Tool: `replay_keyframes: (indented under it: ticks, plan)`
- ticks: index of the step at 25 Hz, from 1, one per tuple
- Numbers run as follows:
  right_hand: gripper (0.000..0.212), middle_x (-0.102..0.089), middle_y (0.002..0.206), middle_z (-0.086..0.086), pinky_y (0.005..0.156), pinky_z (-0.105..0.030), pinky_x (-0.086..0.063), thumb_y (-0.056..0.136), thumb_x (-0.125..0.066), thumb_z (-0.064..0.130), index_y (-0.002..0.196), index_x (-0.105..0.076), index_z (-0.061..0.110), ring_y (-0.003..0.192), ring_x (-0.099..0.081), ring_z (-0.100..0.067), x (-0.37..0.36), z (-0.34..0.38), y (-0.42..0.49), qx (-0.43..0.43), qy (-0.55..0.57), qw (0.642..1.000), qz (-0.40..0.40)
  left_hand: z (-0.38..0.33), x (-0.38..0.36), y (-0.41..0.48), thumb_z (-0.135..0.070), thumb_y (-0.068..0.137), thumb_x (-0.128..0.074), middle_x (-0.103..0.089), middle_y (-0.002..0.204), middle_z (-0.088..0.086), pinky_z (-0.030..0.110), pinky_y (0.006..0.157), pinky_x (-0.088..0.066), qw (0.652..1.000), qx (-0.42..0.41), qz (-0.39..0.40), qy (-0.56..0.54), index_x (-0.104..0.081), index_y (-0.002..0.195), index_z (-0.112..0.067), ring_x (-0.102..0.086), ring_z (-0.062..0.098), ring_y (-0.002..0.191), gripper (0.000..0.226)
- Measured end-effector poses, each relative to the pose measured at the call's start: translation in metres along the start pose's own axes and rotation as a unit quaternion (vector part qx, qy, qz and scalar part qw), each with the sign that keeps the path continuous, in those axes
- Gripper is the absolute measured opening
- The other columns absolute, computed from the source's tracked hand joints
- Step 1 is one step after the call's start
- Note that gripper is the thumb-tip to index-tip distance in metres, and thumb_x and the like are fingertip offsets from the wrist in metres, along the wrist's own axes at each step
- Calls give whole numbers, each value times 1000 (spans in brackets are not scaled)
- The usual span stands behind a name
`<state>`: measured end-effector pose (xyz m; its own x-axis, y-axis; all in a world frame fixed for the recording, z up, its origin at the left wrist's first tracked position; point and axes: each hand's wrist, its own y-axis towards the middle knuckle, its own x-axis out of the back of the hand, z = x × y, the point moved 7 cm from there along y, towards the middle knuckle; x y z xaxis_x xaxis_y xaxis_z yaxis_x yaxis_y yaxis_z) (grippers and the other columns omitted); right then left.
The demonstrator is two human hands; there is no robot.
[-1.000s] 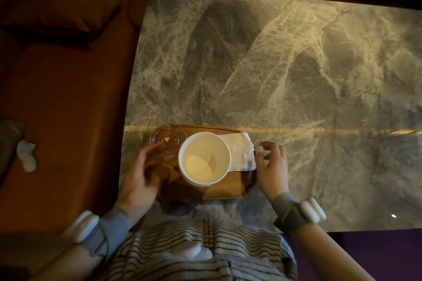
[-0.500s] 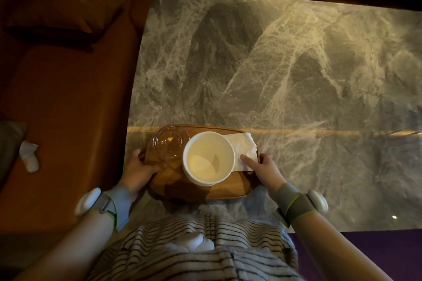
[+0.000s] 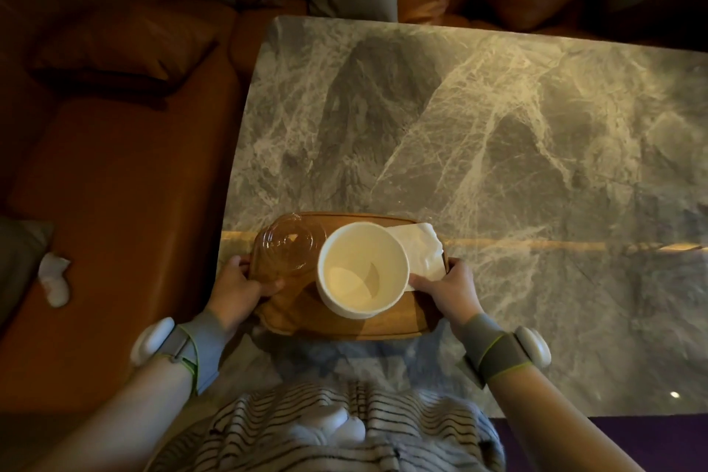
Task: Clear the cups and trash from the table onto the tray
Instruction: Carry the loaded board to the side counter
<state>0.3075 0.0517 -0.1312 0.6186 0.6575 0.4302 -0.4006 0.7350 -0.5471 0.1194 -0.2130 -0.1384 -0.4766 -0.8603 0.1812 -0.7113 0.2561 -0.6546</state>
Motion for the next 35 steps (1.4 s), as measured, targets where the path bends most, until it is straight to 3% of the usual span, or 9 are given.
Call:
replay_keyframes:
  ticks: [3, 7, 9, 12, 16, 19, 24, 28, 35]
  plan:
    - [72, -50, 122, -16, 92, -45, -49, 62, -84, 15, 118, -41, -1, 111, -52, -32, 13, 40, 10, 23, 11, 1000, -3, -38, -1, 3, 3, 68, -73, -52, 129, 20, 43, 94, -46, 999, -34, 8, -32, -42, 126, -3, -52, 33, 114, 66]
    - [36, -62, 91, -9, 66, -34, -52, 64, -82, 10, 85, -53, 7, 80, -61, -22, 26, 112, 17, 69, 69, 995, 24, -114, 4, -2, 1, 70, -73, -51, 130, 16, 39, 90, -46, 993, -99, -2, -60, -39, 131, -3, -52, 27, 108, 70]
    - [37, -65, 91, -11, 67, -36, -54, 67, -80, 12, 93, -56, 3, 82, -63, -25, 34, 151, 18, 86, 99, 990, 45, -157, 10, -9, -2, 71, -73, -51, 130, 14, 42, 92, -46, 987, -130, 1, -96, -38, 133, -5, -53, 28, 108, 71]
    - [54, -66, 101, -17, 77, -41, -56, 68, -80, 16, 111, -56, -5, 91, -64, -32, 46, 211, 17, 110, 129, 984, 54, -221, 17, -21, -6, 74, -71, -54, 125, 13, 34, 75, -49, 973, -180, -1, -148, -37, 133, -6, -57, 24, 94, 68]
    - [61, -65, 96, -13, 45, -24, -52, 67, -80, 21, 114, -47, -1, 76, -65, -23, 64, 288, 4, 177, 174, 968, 48, -291, 28, -40, -10, 76, -69, -62, 115, 13, 28, 57, -48, 946, -266, -11, -183, -42, 132, -6, -63, 20, 80, 62]
    - [77, -61, 116, -20, 53, -30, -52, 65, -81, 22, 126, -42, -2, 91, -65, -31, 70, 328, -1, 199, 199, 957, 67, -320, 36, -50, -12, 79, -66, -66, 97, 8, 29, 59, -48, 929, -298, -12, -219, -49, 126, -7, -63, 19, 75, 50]
    - [79, -60, 116, -16, 49, -26, -51, 65, -81, 25, 129, -39, 7, 90, -66, -28, 68, 380, -18, 236, 206, 944, 99, -341, 55, -74, -9, 82, -60, -68, 89, 5, 24, 49, -52, 891, -312, -19, -330, -59, 113, -13, -64, 19, 75, 32]
    - [75, -61, 109, -11, 60, -30, -55, 69, -78, 23, 131, -38, 12, 92, -64, -27, 35, 404, -31, 251, 194, 937, 147, -333, 92, -91, -10, 81, -60, -67, 87, 5, 22, 45, -50, 876, -313, -77, -358, -60, 111, -16, -64, 20, 75, 30]
    - [80, -57, 119, -12, 67, -36, -55, 70, -77, 19, 138, -34, 12, 97, -60, -29, -66, 438, -85, 272, 157, 908, 278, -284, 187, -128, -11, 82, -61, -65, 93, 5, 30, 59, -48, 842, -306, -195, -400, -50, 124, -13, -62, 20, 82, 44]
